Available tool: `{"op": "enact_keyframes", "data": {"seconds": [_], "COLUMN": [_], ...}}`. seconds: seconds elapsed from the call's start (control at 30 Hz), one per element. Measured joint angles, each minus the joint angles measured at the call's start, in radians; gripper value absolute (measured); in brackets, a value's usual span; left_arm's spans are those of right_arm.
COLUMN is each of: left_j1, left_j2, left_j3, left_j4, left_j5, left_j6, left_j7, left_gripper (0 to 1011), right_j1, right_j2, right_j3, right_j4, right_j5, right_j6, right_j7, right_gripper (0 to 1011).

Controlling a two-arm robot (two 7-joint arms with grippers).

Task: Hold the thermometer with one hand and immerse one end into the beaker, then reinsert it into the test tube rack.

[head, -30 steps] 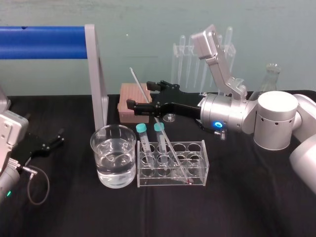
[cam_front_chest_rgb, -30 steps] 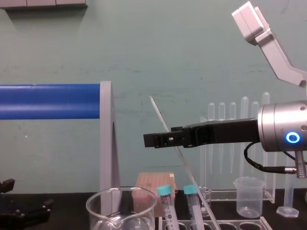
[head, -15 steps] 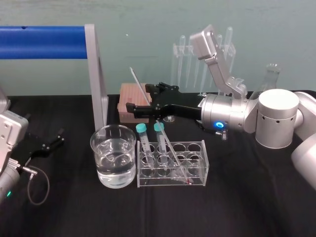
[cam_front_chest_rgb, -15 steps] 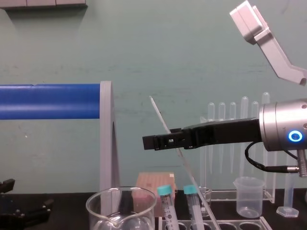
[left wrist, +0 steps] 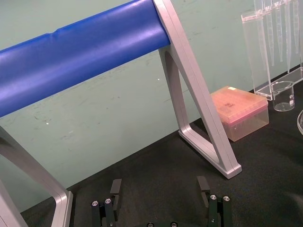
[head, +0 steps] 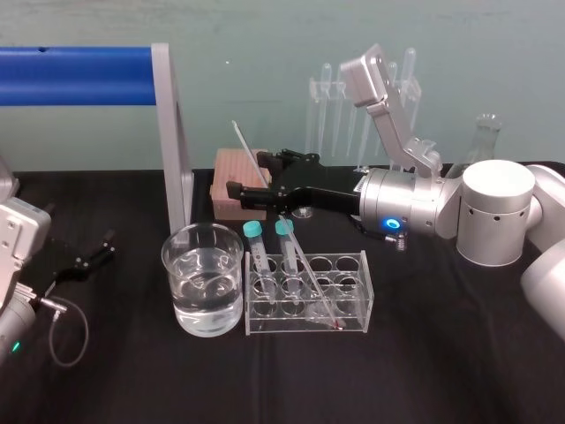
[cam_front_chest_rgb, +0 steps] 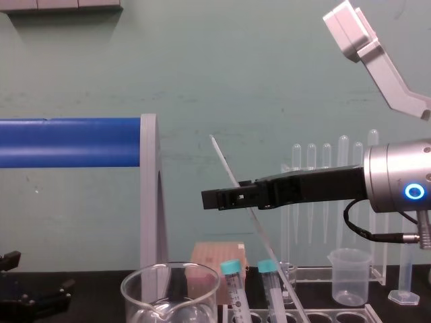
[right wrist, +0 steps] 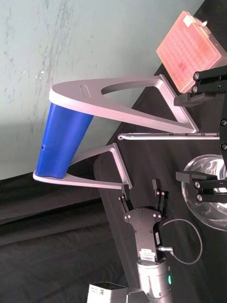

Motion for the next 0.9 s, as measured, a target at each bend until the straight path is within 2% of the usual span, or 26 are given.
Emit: {"op": "enact_keyframes", "data": {"seconds": [0.17,0.2,0.27,0.3,0.4,0.43,0.5,0.53,0.7,0.8,0.83,0.9], "left_j1": [0.000,0.000,0.000,0.000,0.000,0.000,0.000,0.000,0.000,0.000,0.000,0.000], "left_j2": [0.000,0.000,0.000,0.000,0.000,0.000,0.000,0.000,0.000,0.000,0.000,0.000], "left_j3": [0.000,0.000,0.000,0.000,0.000,0.000,0.000,0.000,0.000,0.000,0.000,0.000], "left_j4": [0.000,0.000,0.000,0.000,0.000,0.000,0.000,0.000,0.000,0.000,0.000,0.000], "left_j5": [0.000,0.000,0.000,0.000,0.000,0.000,0.000,0.000,0.000,0.000,0.000,0.000], "left_j6": [0.000,0.000,0.000,0.000,0.000,0.000,0.000,0.000,0.000,0.000,0.000,0.000], "left_j7": [0.000,0.000,0.000,0.000,0.000,0.000,0.000,0.000,0.000,0.000,0.000,0.000], "left_gripper": [1008,1008,1008,1008,1008,1008,1008,1008,1008,1008,1008,1008], "right_j1": [0.000,0.000,-0.001,-0.001,-0.001,-0.001,-0.001,-0.001,-0.001,-0.001,-0.001,-0.001], "right_j2": [0.000,0.000,0.000,0.000,0.000,0.000,0.000,0.000,0.000,0.000,0.000,0.000], "right_j3": [0.001,0.001,0.001,0.001,0.001,0.001,0.001,0.001,0.001,0.001,0.001,0.001], "right_j4": [0.000,0.000,0.000,0.000,0.000,0.000,0.000,0.000,0.000,0.000,0.000,0.000], "right_j5": [0.001,0.001,0.001,0.001,0.001,0.001,0.001,0.001,0.001,0.001,0.001,0.001], "right_j6": [0.000,0.000,0.000,0.000,0.000,0.000,0.000,0.000,0.000,0.000,0.000,0.000], "right_j7": [0.000,0.000,0.000,0.000,0.000,0.000,0.000,0.000,0.000,0.000,0.000,0.000], "right_gripper": [765,711,681,607,552,488,427,427,226,170,114,68]}}
